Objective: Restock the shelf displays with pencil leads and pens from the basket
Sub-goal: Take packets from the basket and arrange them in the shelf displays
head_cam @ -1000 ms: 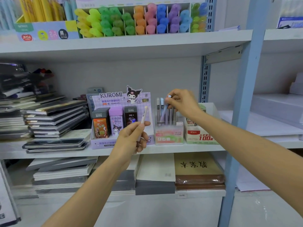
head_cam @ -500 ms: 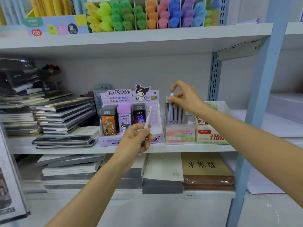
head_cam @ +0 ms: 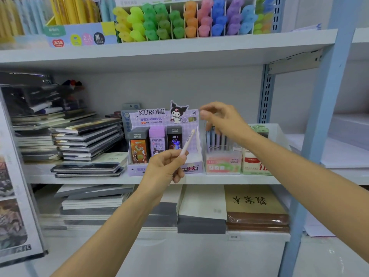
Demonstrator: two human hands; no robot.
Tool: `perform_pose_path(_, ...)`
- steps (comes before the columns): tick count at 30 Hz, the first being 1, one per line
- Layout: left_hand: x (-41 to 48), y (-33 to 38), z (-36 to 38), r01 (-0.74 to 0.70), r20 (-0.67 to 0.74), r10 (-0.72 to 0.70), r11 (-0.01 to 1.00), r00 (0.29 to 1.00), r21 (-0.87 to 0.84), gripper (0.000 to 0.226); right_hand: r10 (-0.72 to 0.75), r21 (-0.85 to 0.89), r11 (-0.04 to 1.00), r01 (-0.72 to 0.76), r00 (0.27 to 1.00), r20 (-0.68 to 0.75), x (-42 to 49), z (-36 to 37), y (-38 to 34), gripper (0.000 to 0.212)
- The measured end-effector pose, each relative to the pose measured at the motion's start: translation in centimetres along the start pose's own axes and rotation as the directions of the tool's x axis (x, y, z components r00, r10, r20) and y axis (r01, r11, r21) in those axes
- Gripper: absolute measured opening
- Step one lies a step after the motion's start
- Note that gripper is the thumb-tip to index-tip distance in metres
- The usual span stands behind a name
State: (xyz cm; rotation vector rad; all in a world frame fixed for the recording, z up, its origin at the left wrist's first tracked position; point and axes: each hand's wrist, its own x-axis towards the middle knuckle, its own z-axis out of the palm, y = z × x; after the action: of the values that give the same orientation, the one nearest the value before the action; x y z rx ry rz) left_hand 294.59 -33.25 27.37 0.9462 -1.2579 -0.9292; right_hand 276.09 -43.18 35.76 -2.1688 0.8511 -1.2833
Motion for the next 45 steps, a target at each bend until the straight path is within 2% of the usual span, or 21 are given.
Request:
perform_pose_path(1,0.0,0.0,0.1,-0.006,0.001,0.006,1.0,1.0,0.006,0.012,0.001,0.083,0.997,-0.011,0.993,0.118,-0.8,0.3,-0.5,0.02)
perform_pose_path(3,-0.1,0.3,0.4,-0.016,-0.009,0.016,1.0,1.0,0.014,0.017,-0.044,0.102,0.995,0.017,0.964,0.263,-2.1,0.9,-1.1,0.013)
perform_pose_path(4,-0.1,0.5,0.4,-0.018,-0.017,0.018,1.0,1.0,-0.003,0.022,-0.06,0.111,0.993,0.032,0.964,0.259,-2.4,1.1,-1.2,0.01)
perform_pose_path(7,-0.4,1.1,-0.2,-0.022,-0.026,0.018,0.989,1.0,-0.147,0.04,-0.015,0.269,0.963,-0.012,0.995,0.099,-2.7,0.8,-0.8,0.014)
perform_pose_path(9,-0.4,1.3,-0.7,-0.079,-0.075,0.063,0.968,0.995,-0.236,0.036,0.006,0.318,0.948,-0.031,0.997,0.08,-3.3,0.4,-0.2,0.015)
perform_pose_path(12,-0.8,1.3,-0.8,-0.193,-0.157,0.153,0.939,0.976,-0.285,0.02,0.021,0.322,0.942,-0.096,0.973,0.228,-5.0,1.1,0.8,0.015)
perform_pose_path(14,-1.0,1.2,-0.5,-0.221,-0.167,0.179,0.933,0.969,-0.284,0.017,0.029,0.368,0.918,-0.148,0.951,0.309,-6.1,1.9,1.2,0.016)
perform_pose_path(17,-1.3,1.2,-0.1,-0.202,-0.148,0.163,0.93,0.975,-0.306,0.022,0.027,0.397,0.895,-0.202,0.914,0.405,-6.8,2.5,1.2,0.017)
perform_pose_path(19,-1.3,1.2,0.2,-0.19,-0.136,0.153,0.93,0.979,-0.316,0.029,0.026,0.332,0.922,-0.199,0.888,0.459,-6.8,2.5,1.1,0.017)
perform_pose_path(20,-1.4,1.3,0.3,-0.193,-0.137,0.159,0.936,0.978,-0.294,0.03,0.026,0.29,0.942,-0.171,0.895,0.446,-6.6,2.5,0.8,0.018)
perform_pose_path(22,-1.3,1.3,0.6,-0.207,-0.141,0.181,0.958,0.973,-0.201,0.025,0.013,0.265,0.959,-0.105,0.944,0.328,-6.2,2.5,0.1,0.02)
perform_pose_path(25,-1.1,1.2,1.4,-0.221,-0.135,0.207,0.971,0.969,-0.094,0.016,-0.027,0.349,0.937,-0.032,0.986,0.162,-5.1,2.4,-1.2,0.019)
perform_pose_path(30,-0.7,1.0,2.8,-0.261,-0.149,0.262,0.965,0.953,0.029,0.014,-0.079,0.279,0.96,0.02,0.976,0.202,-4.3,1.8,-2.1,0.018)
perform_pose_path(33,-0.3,0.7,3.0,-0.285,-0.128,0.309,0.942,0.942,0.178,0.015,-0.063,0.271,0.962,0.025,0.989,0.133,-3.8,0.2,-2.2,0.015)
perform_pose_path(35,0.0,0.3,2.9,-0.312,-0.059,0.363,0.864,0.93,0.395,0.018,-0.046,0.277,0.96,0.043,0.999,0.004,-3.0,-1.6,-2.2,0.016)
perform_pose_path(37,0.2,-0.3,2.8,-0.36,0.06,0.409,0.712,0.91,0.603,0.029,-0.026,0.277,0.958,0.068,0.988,-0.154,-2.1,-3.7,-2.0,0.017)
perform_pose_path(39,0.5,-1.0,3.0,-0.424,0.209,0.411,0.551,0.888,0.719,0.048,-0.005,0.206,0.977,0.062,0.965,-0.263,-1.4,-5.2,-1.3,0.018)
perform_pose_path(42,1.1,-2.1,3.3,-0.469,0.352,0.335,0.392,0.874,0.791,0.069,0.035,0.066,0.998,-0.018,0.961,-0.273,-0.9,-5.3,0.5,0.017)
perform_pose_path(45,1.5,-2.9,3.3,-0.487,0.4,0.305,0.308,0.864,0.817,0.074,0.069,0.008,0.998,-0.069,0.962,-0.262,-0.8,-4.3,2.2,0.015)
